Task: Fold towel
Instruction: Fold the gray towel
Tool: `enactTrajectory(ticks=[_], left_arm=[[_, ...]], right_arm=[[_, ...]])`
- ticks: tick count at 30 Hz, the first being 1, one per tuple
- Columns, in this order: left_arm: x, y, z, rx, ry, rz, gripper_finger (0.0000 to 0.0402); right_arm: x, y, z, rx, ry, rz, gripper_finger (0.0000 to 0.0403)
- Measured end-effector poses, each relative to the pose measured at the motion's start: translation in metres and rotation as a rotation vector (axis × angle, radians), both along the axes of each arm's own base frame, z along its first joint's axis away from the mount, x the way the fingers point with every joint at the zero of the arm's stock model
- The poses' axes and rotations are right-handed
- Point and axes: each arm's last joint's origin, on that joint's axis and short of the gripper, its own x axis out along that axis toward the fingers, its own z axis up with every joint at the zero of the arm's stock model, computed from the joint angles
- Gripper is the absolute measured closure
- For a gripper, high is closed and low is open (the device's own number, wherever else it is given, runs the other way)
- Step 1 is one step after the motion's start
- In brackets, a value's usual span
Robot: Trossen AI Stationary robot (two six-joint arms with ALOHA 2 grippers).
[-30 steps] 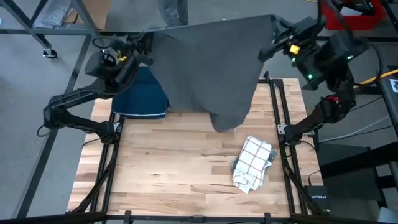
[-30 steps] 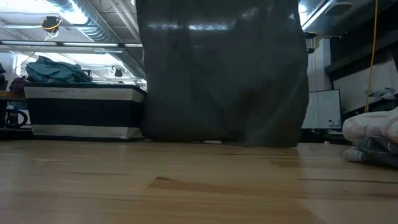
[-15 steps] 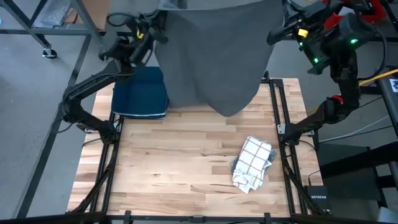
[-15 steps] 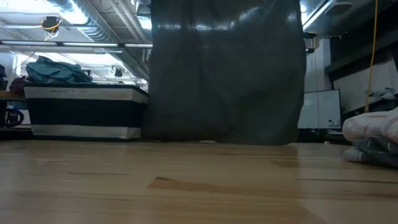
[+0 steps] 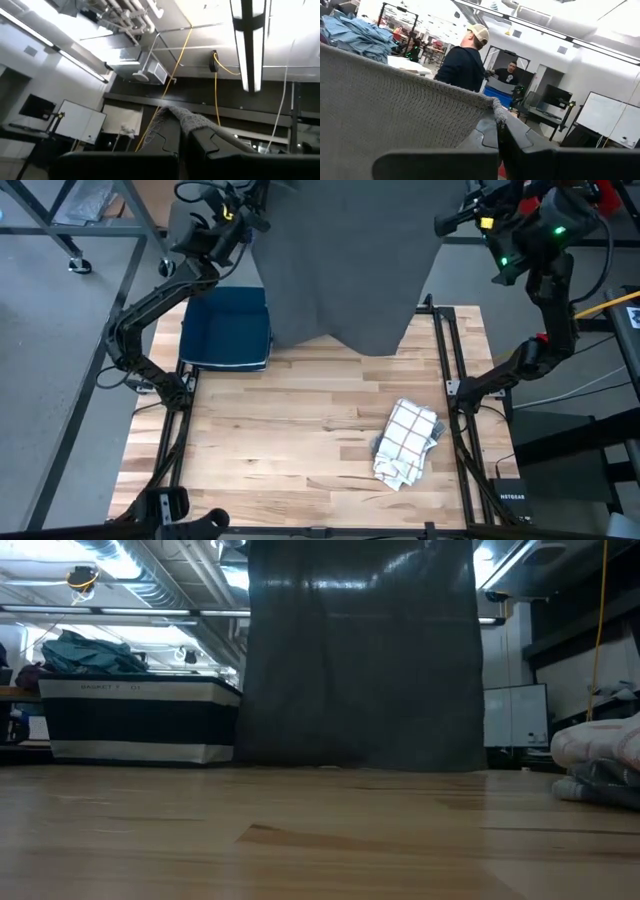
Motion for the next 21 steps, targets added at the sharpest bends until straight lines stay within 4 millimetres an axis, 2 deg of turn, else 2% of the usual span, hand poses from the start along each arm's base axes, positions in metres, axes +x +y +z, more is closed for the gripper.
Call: enactTrajectory(ticks=[10,16,21], left_arm=[[0.000,0.008,-0.003,0.014,-0.003,-0.025,0.0401],[0.005,0.010,-0.006,0.032,0.024,-0.060,0.0401],[0.004,0.009,-0.005,0.096,0.047,-0.013,0.0401]], right_arm=[[-0.008,-0.014,0.000,-0.011,0.011,-0.063,0.0401],[-0.014,-0.020,0.000,-0.036,0.084,-0.113,0.0401],[-0.020,-0.028,0.001,-0.048,0.106,-0.150,0.0401]])
